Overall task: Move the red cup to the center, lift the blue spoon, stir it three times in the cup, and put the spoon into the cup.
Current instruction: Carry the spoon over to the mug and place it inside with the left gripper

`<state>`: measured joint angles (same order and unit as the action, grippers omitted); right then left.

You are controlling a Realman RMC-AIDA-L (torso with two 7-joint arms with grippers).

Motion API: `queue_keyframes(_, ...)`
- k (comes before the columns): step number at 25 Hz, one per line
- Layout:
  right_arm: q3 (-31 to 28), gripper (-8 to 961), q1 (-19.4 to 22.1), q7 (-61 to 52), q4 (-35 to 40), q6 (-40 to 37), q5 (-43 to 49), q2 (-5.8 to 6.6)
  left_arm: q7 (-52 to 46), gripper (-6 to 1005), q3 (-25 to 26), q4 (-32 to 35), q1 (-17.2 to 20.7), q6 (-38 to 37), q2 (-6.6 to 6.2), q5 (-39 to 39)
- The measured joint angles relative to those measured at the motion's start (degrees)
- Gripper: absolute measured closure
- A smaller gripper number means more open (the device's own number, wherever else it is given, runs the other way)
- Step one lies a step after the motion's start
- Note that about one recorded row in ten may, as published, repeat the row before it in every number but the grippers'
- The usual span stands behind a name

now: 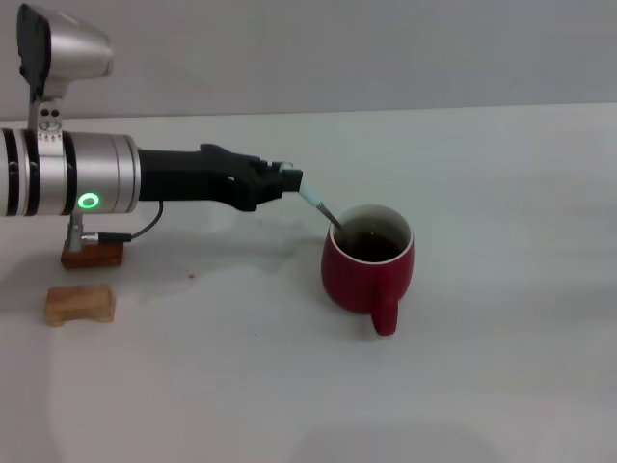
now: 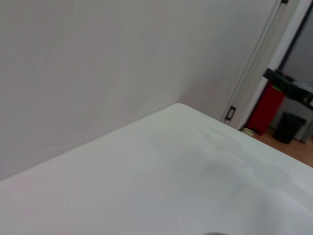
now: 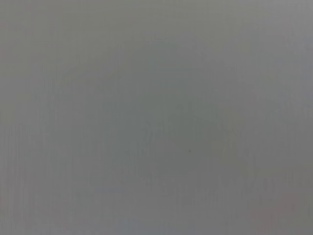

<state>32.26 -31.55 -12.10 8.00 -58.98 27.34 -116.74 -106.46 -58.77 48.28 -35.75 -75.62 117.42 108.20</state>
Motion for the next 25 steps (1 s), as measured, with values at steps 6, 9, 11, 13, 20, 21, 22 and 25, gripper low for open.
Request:
queue_keyframes(6,0.0,492,-0.1,0.3,0.0,0.4,0.0,0.1,0.3,856,-0.1,0.1,0.5,-3.7,0.29,0.0)
queue_keyframes(9,0.0,492,-0.2,0.3,0.0,0.8,0.0,0.14,0.3,856,-0.6,0.1,0.2,-3.9,0.44,-0.1)
queue_keyframes(11,0.0,492,-0.2,0.3,0.0,0.8,0.0,0.08,0.4,856,-0.8,-0.2,-0.4,-3.6,0.56,-0.1)
queue_keyframes(13,0.3,492,-0.3,0.3,0.0,0.8,0.0,0.03,0.6,856,-0.9,-0.8,-1.5,-2.6,0.81,-0.2)
queue_keyframes(20,1.4,492,-1.0,0.0,-0.3,0.7,0.0,-0.67,0.7,856,-2.2,-1.3,-3.3,1.3,0.96,-0.7)
queue_keyframes(21,1.4,492,-1.1,0.0,-0.4,0.6,0.0,-0.7,0.7,856,-2.2,-1.3,-3.3,1.3,0.96,-0.7)
queue_keyframes(22,1.4,492,-1.1,0.0,-0.4,0.6,0.0,-0.7,0.7,856,-2.3,-1.3,-3.4,1.6,0.96,-0.8)
queue_keyframes(25,2.5,492,-1.3,0.0,-0.8,0.4,0.0,-0.86,0.7,856,-1.9,-1.2,-3.3,2.0,0.93,-1.1)
